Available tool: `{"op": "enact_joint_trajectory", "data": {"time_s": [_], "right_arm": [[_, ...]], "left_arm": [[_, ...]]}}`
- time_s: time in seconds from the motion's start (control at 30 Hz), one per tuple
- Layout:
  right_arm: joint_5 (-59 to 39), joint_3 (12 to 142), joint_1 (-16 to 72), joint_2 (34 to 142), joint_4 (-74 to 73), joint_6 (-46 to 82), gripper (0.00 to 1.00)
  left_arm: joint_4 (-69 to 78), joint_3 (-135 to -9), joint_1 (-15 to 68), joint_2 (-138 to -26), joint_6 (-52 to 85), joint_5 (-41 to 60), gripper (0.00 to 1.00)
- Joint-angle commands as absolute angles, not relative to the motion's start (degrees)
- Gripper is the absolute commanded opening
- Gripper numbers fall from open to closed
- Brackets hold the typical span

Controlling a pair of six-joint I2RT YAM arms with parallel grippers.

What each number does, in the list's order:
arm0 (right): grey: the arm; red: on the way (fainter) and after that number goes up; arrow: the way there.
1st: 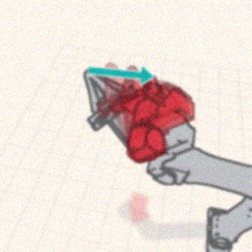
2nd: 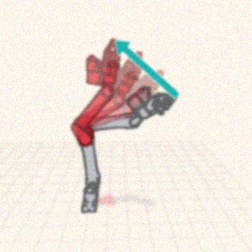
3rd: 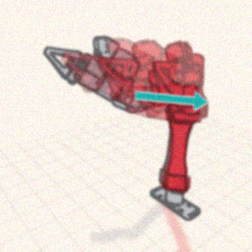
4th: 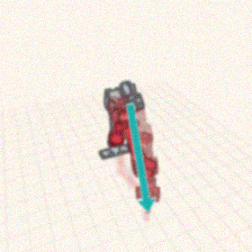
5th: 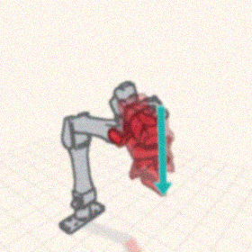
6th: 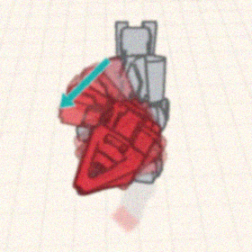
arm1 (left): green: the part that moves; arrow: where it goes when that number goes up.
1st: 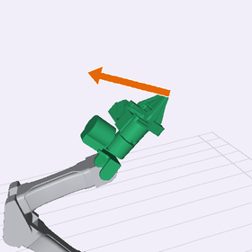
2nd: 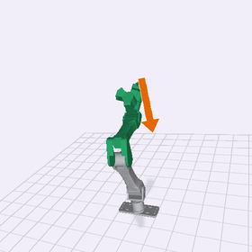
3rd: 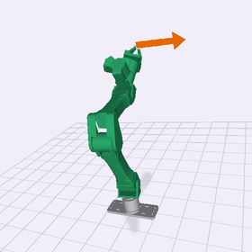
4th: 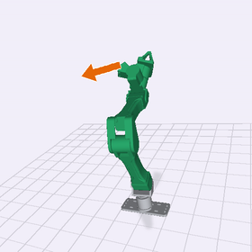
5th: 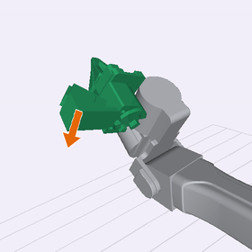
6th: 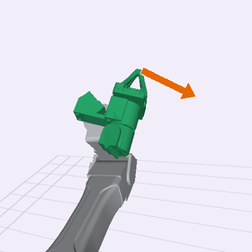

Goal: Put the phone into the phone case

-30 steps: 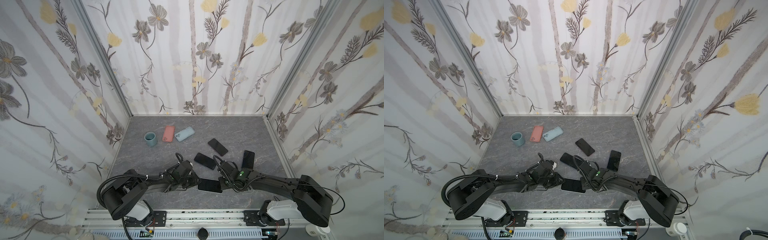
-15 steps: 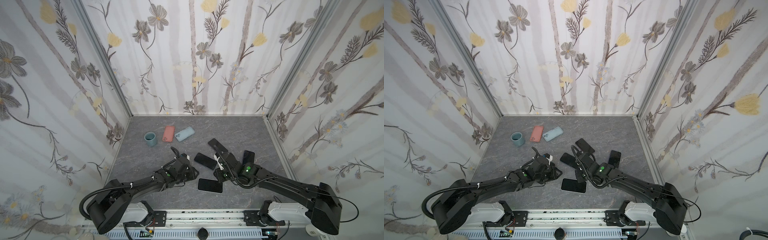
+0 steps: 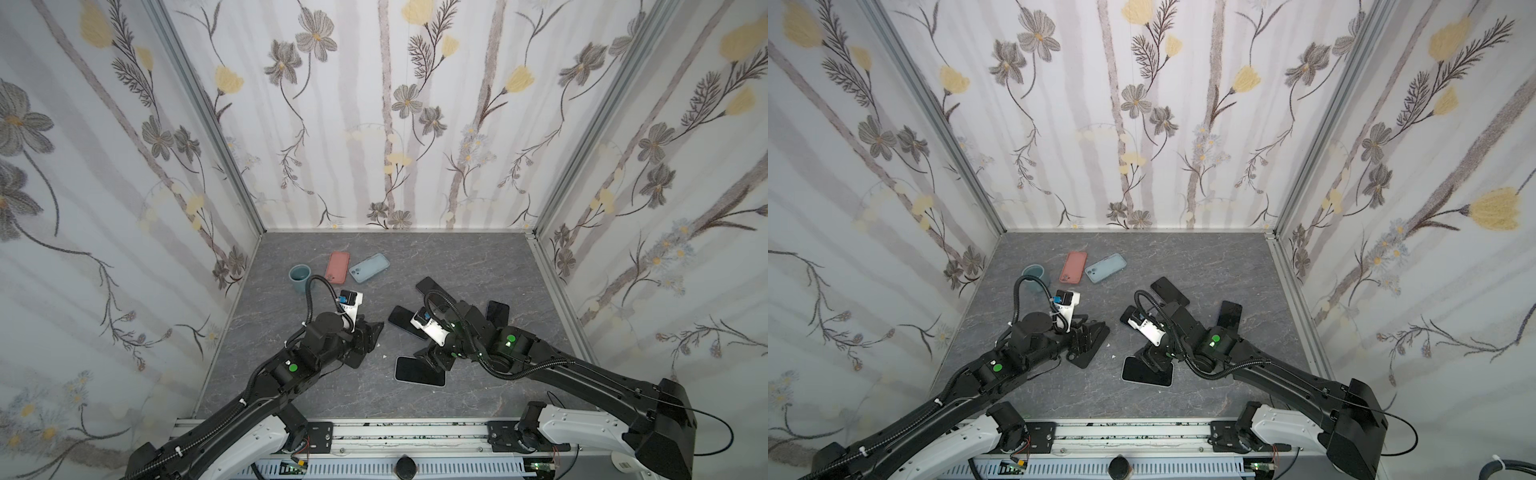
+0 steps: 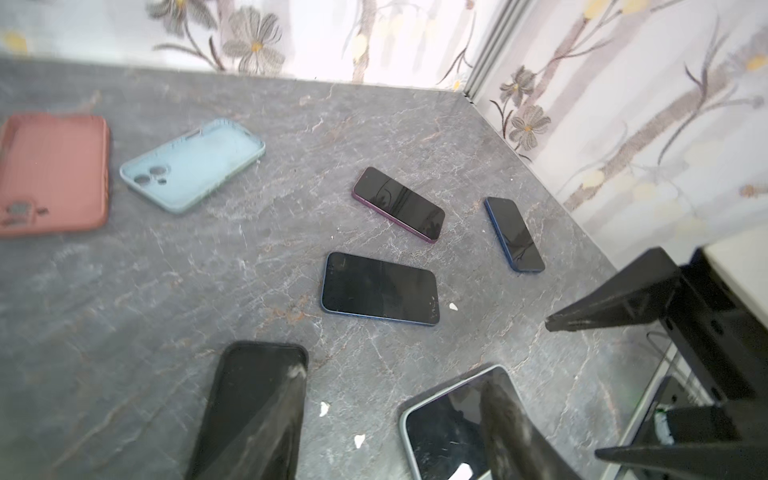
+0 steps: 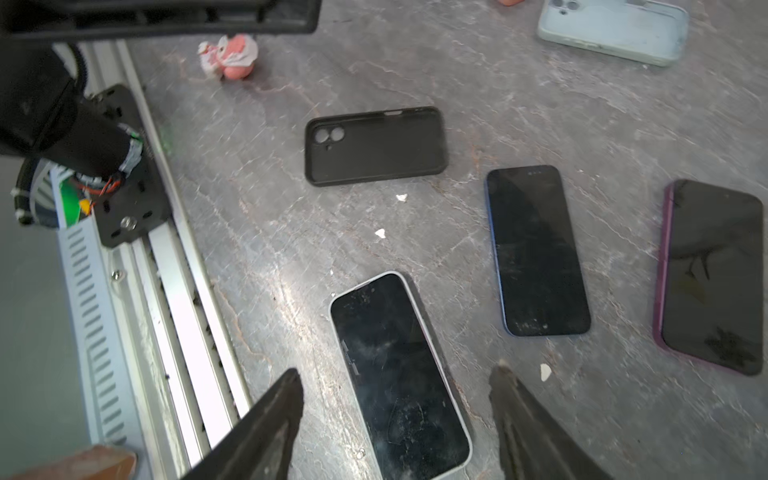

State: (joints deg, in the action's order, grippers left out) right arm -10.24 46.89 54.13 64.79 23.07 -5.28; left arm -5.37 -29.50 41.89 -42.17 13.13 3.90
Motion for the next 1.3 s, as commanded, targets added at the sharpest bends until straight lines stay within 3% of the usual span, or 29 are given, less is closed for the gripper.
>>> {"op": "enact_joint_trajectory", "data": {"time_s": [0.0, 0.17, 0.2, 0.33, 0.43, 0.97, 1.27], "right_arm": [[-14.5, 45.8, 55.1, 65.4, 23.6, -16.6, 0.76], [-12.7, 44.0, 56.1, 68.9, 25.4, -22.5, 0.86], [-12.0, 43.9, 56.3, 70.0, 25.6, -22.9, 0.95], [-9.0, 44.5, 57.0, 74.9, 26.3, -23.8, 1.00], [-7.6, 45.1, 57.3, 78.3, 26.2, -23.8, 1.00], [-7.3, 45.0, 57.7, 88.3, 23.7, -24.1, 0.99], [-6.6, 46.5, 57.7, 93.8, 26.1, -24.1, 0.94]], "left_arm": [[-5.0, -26.7, 41.8, -36.4, -5.3, 10.6, 0.74], [-7.9, -22.4, 42.0, -28.4, -17.2, 18.5, 0.88], [-8.8, -21.8, 42.0, -27.7, -19.1, 20.0, 0.90], [-12.4, -20.0, 42.9, -28.2, -24.3, 23.6, 0.94], [-12.6, -19.4, 44.1, -31.1, -26.0, 23.6, 1.00], [-8.4, -15.8, 46.5, -30.9, -25.4, 23.2, 1.00], [-8.4, -15.6, 46.8, -30.8, -25.4, 23.9, 1.00]]}}
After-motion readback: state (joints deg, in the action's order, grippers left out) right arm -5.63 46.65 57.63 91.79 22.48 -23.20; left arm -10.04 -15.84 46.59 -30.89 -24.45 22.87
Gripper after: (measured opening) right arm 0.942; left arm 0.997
